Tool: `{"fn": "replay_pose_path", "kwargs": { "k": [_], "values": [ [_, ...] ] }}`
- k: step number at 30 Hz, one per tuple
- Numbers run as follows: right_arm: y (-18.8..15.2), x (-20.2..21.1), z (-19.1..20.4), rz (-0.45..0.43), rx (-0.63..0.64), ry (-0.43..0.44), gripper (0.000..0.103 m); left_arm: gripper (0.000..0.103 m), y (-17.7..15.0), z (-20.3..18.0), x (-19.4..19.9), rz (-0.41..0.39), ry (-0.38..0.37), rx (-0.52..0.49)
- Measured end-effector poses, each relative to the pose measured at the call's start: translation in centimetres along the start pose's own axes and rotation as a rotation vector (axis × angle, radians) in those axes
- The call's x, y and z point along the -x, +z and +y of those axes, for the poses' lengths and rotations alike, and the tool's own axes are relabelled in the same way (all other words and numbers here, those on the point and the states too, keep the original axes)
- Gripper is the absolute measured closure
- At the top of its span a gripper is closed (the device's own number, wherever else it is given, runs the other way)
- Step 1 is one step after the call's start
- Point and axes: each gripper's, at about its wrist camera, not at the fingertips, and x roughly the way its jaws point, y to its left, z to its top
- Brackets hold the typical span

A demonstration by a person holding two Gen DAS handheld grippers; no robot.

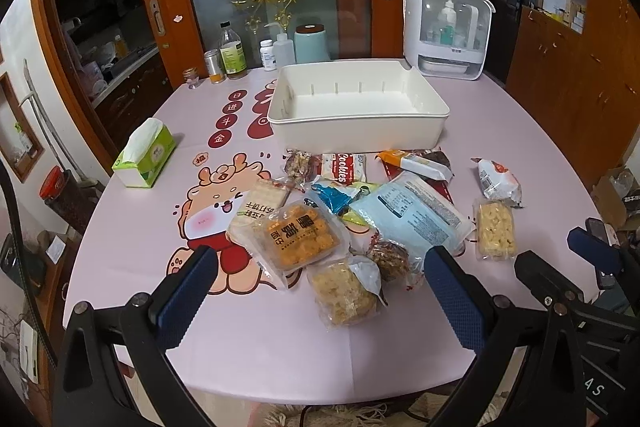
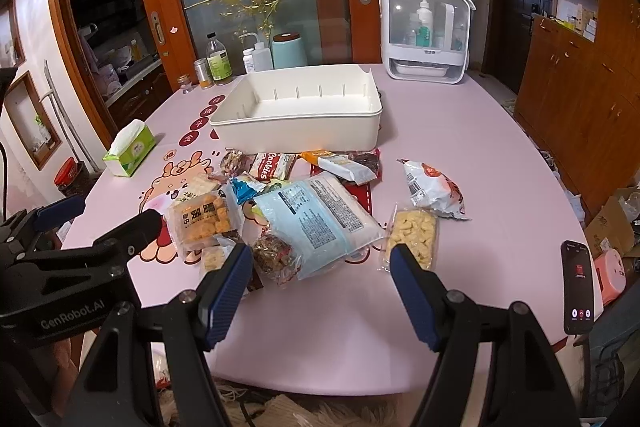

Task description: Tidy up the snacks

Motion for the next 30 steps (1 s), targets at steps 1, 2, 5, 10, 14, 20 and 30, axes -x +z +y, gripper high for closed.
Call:
{"fn": "replay_pose_path", "kwargs": {
  "k": [1, 2, 5, 10, 14, 20, 30],
  "values": [
    [0.0, 0.0, 0.0, 0.001, 0.0, 0.001, 0.031, 0.001, 0.0, 0.1, 0.0, 0.002, -0.004, 0.001],
    [0.0, 0.0, 0.0, 0.002, 0.0, 0.0, 0.031, 0.001, 0.0, 0.1, 0.0, 0.002, -0.008, 0.002],
    [0.0, -0.1, 0.0, 0.002, 0.0, 0.001, 0.031, 0.001, 0.0, 0.2, 0.0, 0.006, -0.013, 0.007],
    [-0.1, 0.0, 0.1, 0.002, 0.0, 0.003, 0.031, 0.001, 0.0, 0.1, -0.2, 0.007, -0.017, 0.007],
    [0.0, 0.0, 0.0, 0.002, -0.001, 0.003, 0.031, 0.001, 0.1, 0.1, -0.2, 0.003, -0.021, 0.007],
    [0.4, 0.4, -0.2, -0.016, -0.013, -0.009, 0.031, 0.001, 0.5, -0.1, -0.4, 0.018, -0.009, -0.004],
    [2.0, 1.4, -0.7, -0.085, 0.017, -0.065, 0.031, 0.001, 2.0, 0.7, -0.2, 0.004, -0.041, 0.029]
  ]
}}
